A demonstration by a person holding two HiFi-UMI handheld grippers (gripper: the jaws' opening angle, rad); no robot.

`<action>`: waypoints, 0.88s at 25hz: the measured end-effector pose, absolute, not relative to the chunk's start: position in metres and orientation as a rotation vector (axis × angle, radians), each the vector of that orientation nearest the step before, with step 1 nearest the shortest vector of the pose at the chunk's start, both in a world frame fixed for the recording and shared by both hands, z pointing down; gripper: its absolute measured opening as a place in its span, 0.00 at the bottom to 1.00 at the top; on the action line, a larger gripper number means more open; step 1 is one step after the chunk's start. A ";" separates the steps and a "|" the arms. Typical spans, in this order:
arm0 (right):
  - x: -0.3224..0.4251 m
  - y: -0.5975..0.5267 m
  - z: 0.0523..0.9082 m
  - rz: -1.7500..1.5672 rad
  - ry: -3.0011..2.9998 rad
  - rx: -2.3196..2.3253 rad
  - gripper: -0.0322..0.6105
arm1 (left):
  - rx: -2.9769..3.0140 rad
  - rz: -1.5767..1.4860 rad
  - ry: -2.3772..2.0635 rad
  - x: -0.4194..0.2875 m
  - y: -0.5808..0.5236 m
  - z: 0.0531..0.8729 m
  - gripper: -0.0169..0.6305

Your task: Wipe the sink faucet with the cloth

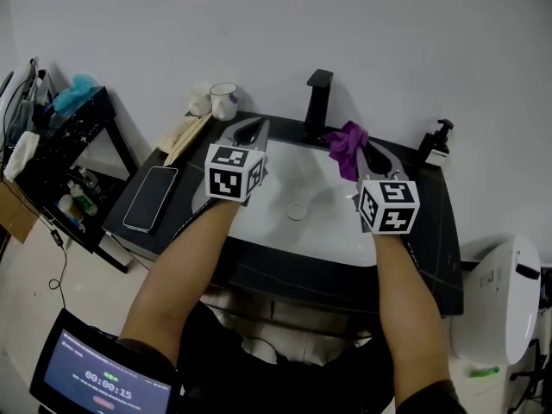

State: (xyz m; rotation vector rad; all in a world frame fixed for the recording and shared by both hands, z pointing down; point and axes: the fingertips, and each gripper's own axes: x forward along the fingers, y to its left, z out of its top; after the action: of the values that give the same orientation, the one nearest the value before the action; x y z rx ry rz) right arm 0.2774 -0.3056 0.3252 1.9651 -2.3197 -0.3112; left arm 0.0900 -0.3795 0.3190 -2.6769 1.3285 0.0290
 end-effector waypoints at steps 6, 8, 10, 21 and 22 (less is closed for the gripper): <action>0.268 -0.304 0.321 -0.392 -2.284 1.935 0.12 | -2.682 0.031 1.317 0.091 -0.378 0.317 0.05; 0.267 -0.303 0.320 -0.393 -2.289 1.932 0.12 | -2.681 0.035 1.312 0.091 -0.377 0.315 0.05; 0.266 -0.303 0.320 -0.390 -2.299 1.929 0.12 | -2.680 0.041 1.309 0.090 -0.377 0.314 0.05; 0.268 -0.303 0.318 -0.395 -2.309 1.935 0.12 | -2.683 0.056 1.289 0.094 -0.376 0.312 0.05; 0.268 -0.303 0.318 -0.394 -2.310 1.936 0.12 | -2.683 0.055 1.288 0.093 -0.375 0.313 0.05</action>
State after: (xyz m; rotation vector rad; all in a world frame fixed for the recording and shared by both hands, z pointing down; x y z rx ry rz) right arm 0.2677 -0.3030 0.3180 1.9363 -2.3100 -0.3944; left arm 0.0934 -0.3755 0.3126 -2.6827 1.2884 0.0549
